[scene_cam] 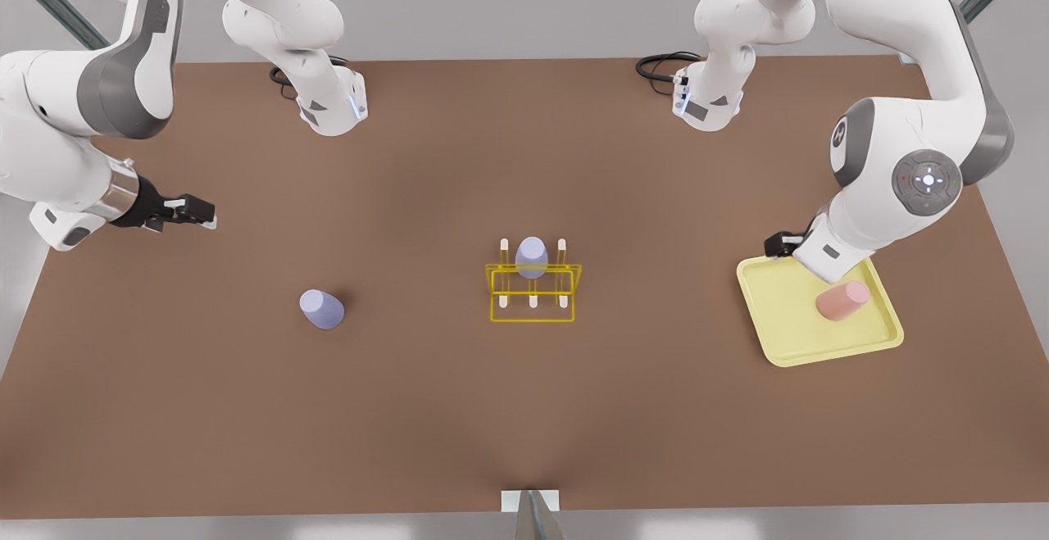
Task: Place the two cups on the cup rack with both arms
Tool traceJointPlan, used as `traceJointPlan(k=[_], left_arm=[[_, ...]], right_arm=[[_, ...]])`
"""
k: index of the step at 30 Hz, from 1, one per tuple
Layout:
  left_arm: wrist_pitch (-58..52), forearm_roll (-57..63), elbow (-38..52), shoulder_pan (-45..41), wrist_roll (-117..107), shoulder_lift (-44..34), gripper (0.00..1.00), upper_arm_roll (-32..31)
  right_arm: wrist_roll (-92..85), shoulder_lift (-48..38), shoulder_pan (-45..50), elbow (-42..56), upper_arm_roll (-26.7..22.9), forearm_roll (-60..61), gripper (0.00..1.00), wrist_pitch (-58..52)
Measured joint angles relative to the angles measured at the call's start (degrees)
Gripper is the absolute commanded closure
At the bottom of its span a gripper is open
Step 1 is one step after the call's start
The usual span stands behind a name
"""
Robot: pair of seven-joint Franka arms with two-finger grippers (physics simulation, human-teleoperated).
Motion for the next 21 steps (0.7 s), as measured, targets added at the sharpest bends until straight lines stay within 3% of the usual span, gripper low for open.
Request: traceJointPlan(k=[4,11,21], left_arm=[[-0.27,0.20,-0.13,0.77,0.06,2.40,0.00,1.07],[11.54,3.13,-1.35,18.83,6.06,14.62,0.00,2.75],[29.85,1.43,-14.00,22.33,15.89,16.52,0.00,3.52]], right_arm=[[-0.15,1.15,0.42,0.04,0.16,-0.41,0.00,0.58],[1.02,12.12,6.03,-3.63,0.34,-0.58,0.00,9.59],[3.53,12.75,6.53,-16.32,0.20,-0.73,0.00,26.08]])
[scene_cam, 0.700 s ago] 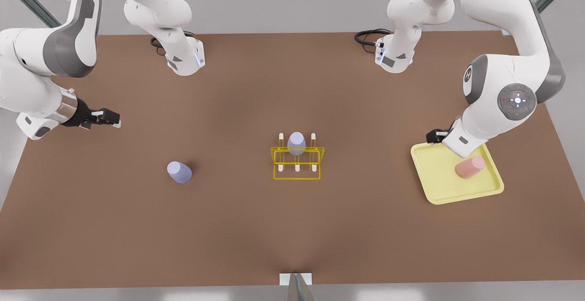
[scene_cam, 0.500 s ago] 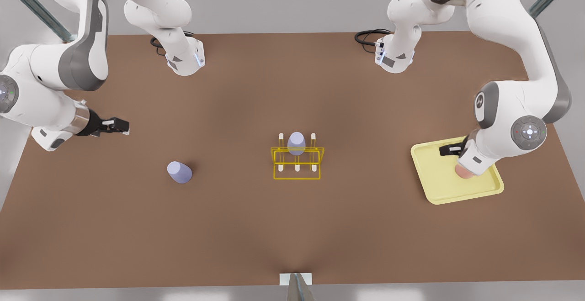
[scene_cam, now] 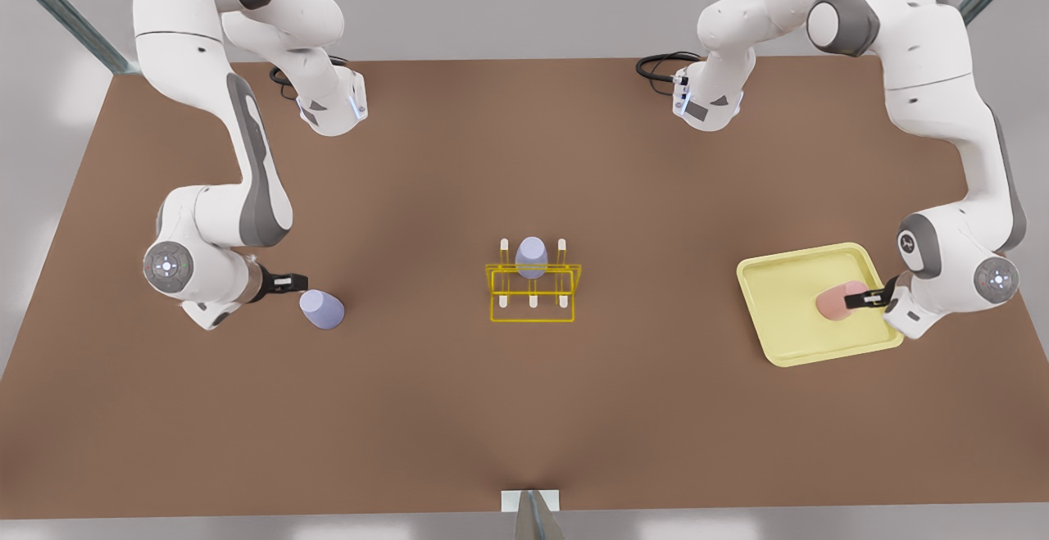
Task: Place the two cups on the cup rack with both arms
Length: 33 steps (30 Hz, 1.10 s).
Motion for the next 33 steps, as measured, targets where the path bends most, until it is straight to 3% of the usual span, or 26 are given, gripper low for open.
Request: traceJointPlan(k=[16,33], left_arm=[[10.38,-0.29,-9.18,1.80,8.26,0.16,0.00,0.61],[11.34,-1.84,-9.77,1.84,11.78,1.05,0.00,0.47]], right_arm=[[6.03,2.18,1.78,-11.76,0.13,0.27,0.00,19.61],[6.52,6.78,1.47,-13.57,0.22,0.57,0.00,24.02]])
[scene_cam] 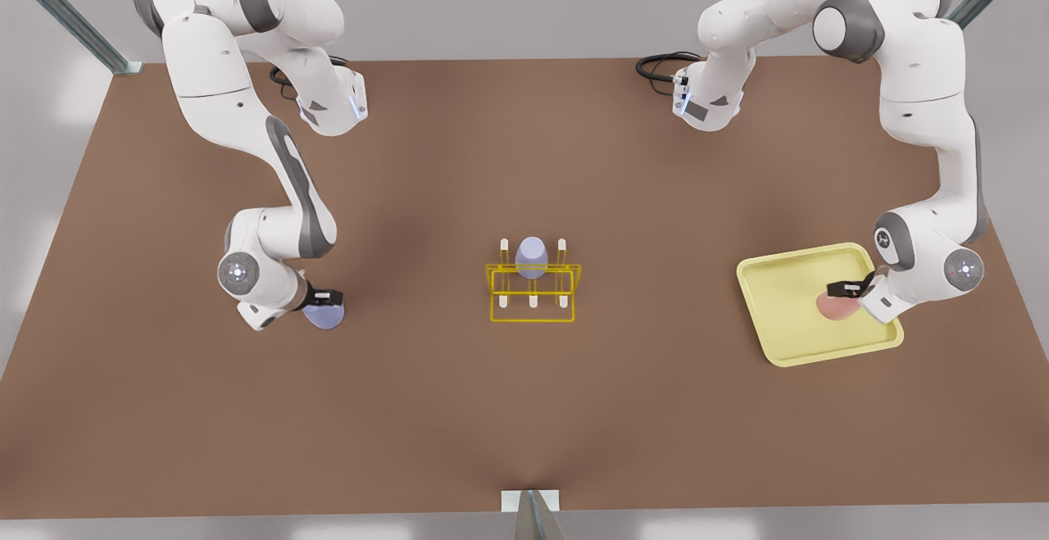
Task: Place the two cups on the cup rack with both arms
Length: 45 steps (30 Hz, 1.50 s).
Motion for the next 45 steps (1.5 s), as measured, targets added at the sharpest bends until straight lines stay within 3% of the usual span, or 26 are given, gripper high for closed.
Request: traceJointPlan(k=[9,20,25,29,45], left_arm=[[0.26,-0.78,0.03,0.05,0.94,0.83,0.00,-0.02],[1.37,-0.75,0.19,0.12,1.62,1.22,0.10,-0.02],[1.60,-0.69,0.19,0.09,1.78,1.22,0.17,-0.02],[1.64,-0.60,0.15,0.02,1.80,1.17,0.17,-0.03],[-1.33,-0.87,0.24,-2.65,1.37,-3.18,0.19,-0.20]], right_arm=[[-0.51,1.54,-0.01,-0.17,0.01,0.32,0.00,0.30],[-0.86,2.22,-0.10,-0.12,0.00,1.03,0.00,0.73],[-1.01,2.22,-0.12,-0.13,-0.01,1.23,0.09,0.89],[-1.29,2.24,-0.12,-0.07,-0.01,1.48,0.22,0.98],[-2.05,-0.19,0.20,0.80,1.25,1.35,0.22,0.78]])
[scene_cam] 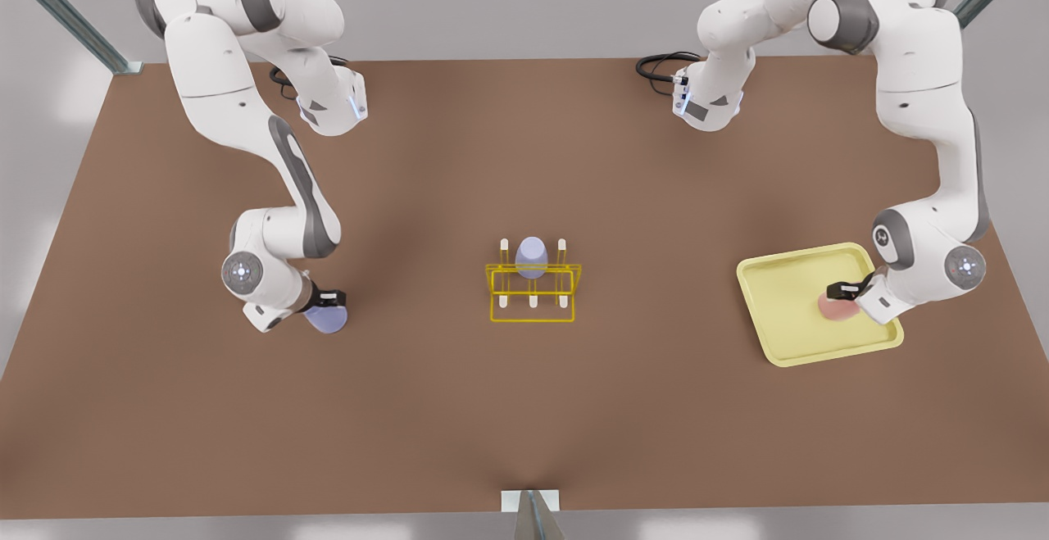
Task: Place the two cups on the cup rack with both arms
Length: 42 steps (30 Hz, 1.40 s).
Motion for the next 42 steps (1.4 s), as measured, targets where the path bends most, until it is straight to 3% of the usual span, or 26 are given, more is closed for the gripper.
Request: traceJointPlan(k=[6,9,14,23,31,42], left_arm=[[-3.46,-3.09,2.32,-4.92,-1.56,-3.41,0.19,-0.88],[-8.19,-3.57,9.12,-5.87,-3.77,-3.21,0.19,-6.05],[-16.95,-3.84,21.98,-12.34,-9.72,1.63,0.19,-10.65],[-20.22,-5.48,34.78,-15.81,-30.25,12.10,0.18,-25.12],[-17.73,-6.15,35.48,-22.04,-46.50,13.66,0.18,-27.53],[-18.71,-6.44,35.01,-26.10,-61.59,13.75,0.16,-27.77]], right_arm=[[-0.12,-1.77,-0.10,2.93,5.10,1.52,0.22,0.05],[-0.17,-2.33,0.35,4.82,8.19,4.37,0.22,0.27],[-0.25,-1.79,1.56,8.89,14.38,10.46,0.22,0.90],[-0.37,2.37,10.06,14.52,15.77,16.75,0.22,6.37],[-0.50,1.79,9.97,14.28,18.70,17.99,0.22,8.39],[-1.07,2.54,11.34,13.12,18.92,18.21,0.22,8.94]])
